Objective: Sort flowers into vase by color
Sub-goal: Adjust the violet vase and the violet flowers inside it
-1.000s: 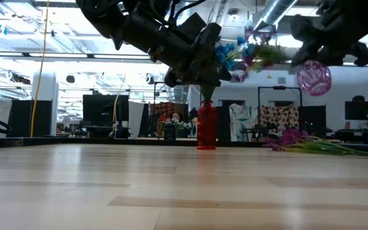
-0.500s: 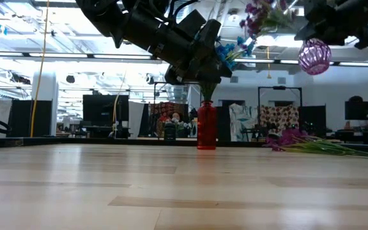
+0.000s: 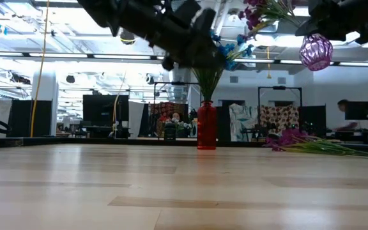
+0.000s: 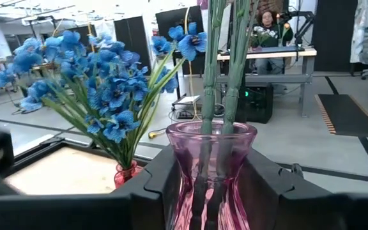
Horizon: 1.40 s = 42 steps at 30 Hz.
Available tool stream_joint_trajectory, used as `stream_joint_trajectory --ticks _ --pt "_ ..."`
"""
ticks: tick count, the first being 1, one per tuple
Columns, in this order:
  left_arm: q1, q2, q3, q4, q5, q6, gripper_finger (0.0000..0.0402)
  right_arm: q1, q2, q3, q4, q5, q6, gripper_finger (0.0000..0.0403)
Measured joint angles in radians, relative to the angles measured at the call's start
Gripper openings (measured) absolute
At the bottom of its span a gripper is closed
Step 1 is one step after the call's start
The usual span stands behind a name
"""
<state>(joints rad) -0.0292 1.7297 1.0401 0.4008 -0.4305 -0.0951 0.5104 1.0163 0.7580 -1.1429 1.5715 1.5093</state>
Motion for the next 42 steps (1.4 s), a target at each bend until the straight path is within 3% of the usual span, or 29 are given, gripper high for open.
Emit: stream_joint_trajectory --ticks 11,16,20,31,42 --pt "-0.011 -0.097 0.000 -0.001 0.030 0.048 0.0174 0.054 0.118 0.000 0.143 0.000 0.000 0.0149" --pt "-0.012 -0.096 0.000 0.055 0.180 -0.028 0.0174 0.056 0.185 0.000 0.207 0.000 0.000 0.0151" --pt "-0.012 -0.092 0.000 0.066 0.243 -0.048 0.0174 0.075 0.238 0.000 0.263 0.000 0.000 0.0154" --pt "-0.017 -0.092 0.000 0.124 0.252 -0.080 0.0174 0.113 0.358 0.000 0.355 0.000 0.000 0.0155" --pt "-0.050 -0.091 0.000 0.195 0.216 -0.110 0.0173 0.112 0.378 0.000 0.375 -0.001 0.000 0.0156"
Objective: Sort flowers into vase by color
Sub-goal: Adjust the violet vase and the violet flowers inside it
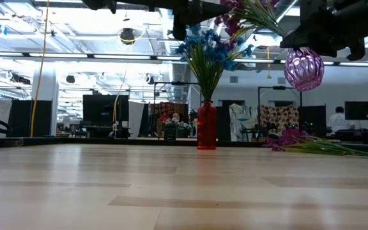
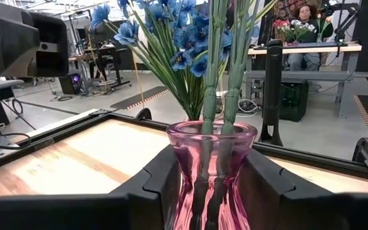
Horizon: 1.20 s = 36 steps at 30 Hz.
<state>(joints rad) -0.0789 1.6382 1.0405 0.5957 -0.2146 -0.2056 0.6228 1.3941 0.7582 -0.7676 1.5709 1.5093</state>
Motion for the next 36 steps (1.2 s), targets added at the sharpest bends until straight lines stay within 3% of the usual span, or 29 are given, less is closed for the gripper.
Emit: stream_joint_trajectory --ticks 7,17,27,36 --pt "0.005 0.119 0.043 0.161 -0.009 -0.028 0.0173 0.000 0.000 0.000 -0.003 0.000 0.000 0.0149" --pt "0.022 0.300 0.266 0.131 -0.024 0.008 0.0173 0.013 0.000 0.001 0.006 0.000 0.000 0.0149" --pt "0.072 0.427 0.424 0.086 -0.044 -0.114 0.0173 0.021 0.000 0.001 0.020 0.000 -0.044 0.0154" --pt "0.095 0.443 0.452 0.008 -0.044 -0.179 0.0173 0.021 0.000 0.001 0.057 0.000 -0.105 0.0158"
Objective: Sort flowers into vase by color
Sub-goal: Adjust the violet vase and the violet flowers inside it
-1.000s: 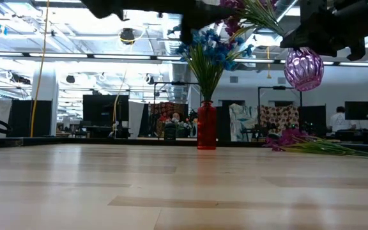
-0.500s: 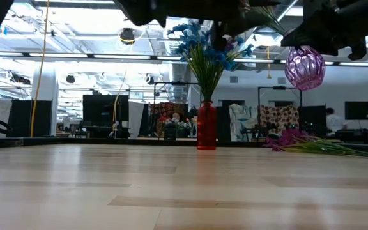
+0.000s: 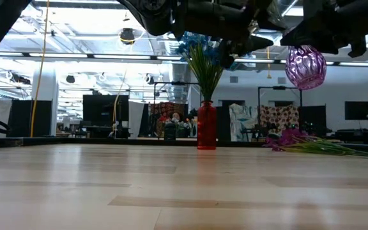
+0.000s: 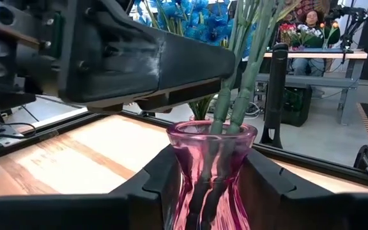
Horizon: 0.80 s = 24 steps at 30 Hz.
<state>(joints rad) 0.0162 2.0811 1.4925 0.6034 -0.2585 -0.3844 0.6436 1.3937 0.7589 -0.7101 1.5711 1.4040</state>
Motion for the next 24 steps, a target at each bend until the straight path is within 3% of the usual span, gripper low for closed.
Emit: stream_joint_trajectory --ticks 10,24 --pt "0.001 0.000 0.000 0.000 0.071 0.111 0.0174 0.000 0.000 0.000 0.002 0.000 -0.025 0.0151" --pt "0.049 -0.002 0.000 0.032 0.177 0.084 0.0174 0.011 0.000 -0.001 0.008 0.000 -0.051 0.0153"
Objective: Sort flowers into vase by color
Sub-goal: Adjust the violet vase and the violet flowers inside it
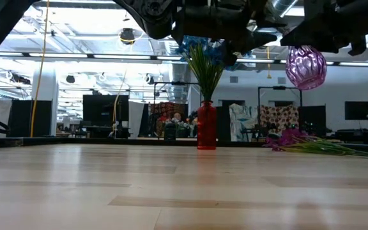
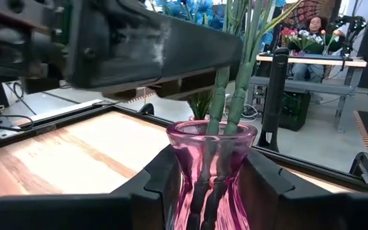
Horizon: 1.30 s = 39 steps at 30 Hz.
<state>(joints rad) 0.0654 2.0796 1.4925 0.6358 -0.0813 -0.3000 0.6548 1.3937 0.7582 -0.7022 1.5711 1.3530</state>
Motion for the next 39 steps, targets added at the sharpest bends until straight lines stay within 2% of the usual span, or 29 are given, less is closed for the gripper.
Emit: stream_joint_trajectory --ticks 9,16,24,27,39 --pt "0.027 -0.001 0.000 0.032 0.086 -0.016 0.0174 0.015 0.000 0.000 0.000 0.000 -0.001 0.0148" --pt "0.030 -0.001 0.000 0.096 0.088 -0.016 0.0174 0.015 0.000 0.000 0.000 0.000 -0.001 0.0158" --pt "0.033 -0.001 0.000 0.094 0.078 -0.016 0.0171 0.015 0.000 0.000 0.000 0.000 -0.002 0.0148" --pt "0.033 -0.001 0.000 0.099 0.078 -0.016 0.0151 0.015 0.000 0.000 0.000 0.000 -0.001 0.0156" --pt "0.031 -0.001 0.000 0.103 0.100 -0.014 0.0012 0.006 0.000 0.000 -0.001 -0.003 -0.001 0.0157"
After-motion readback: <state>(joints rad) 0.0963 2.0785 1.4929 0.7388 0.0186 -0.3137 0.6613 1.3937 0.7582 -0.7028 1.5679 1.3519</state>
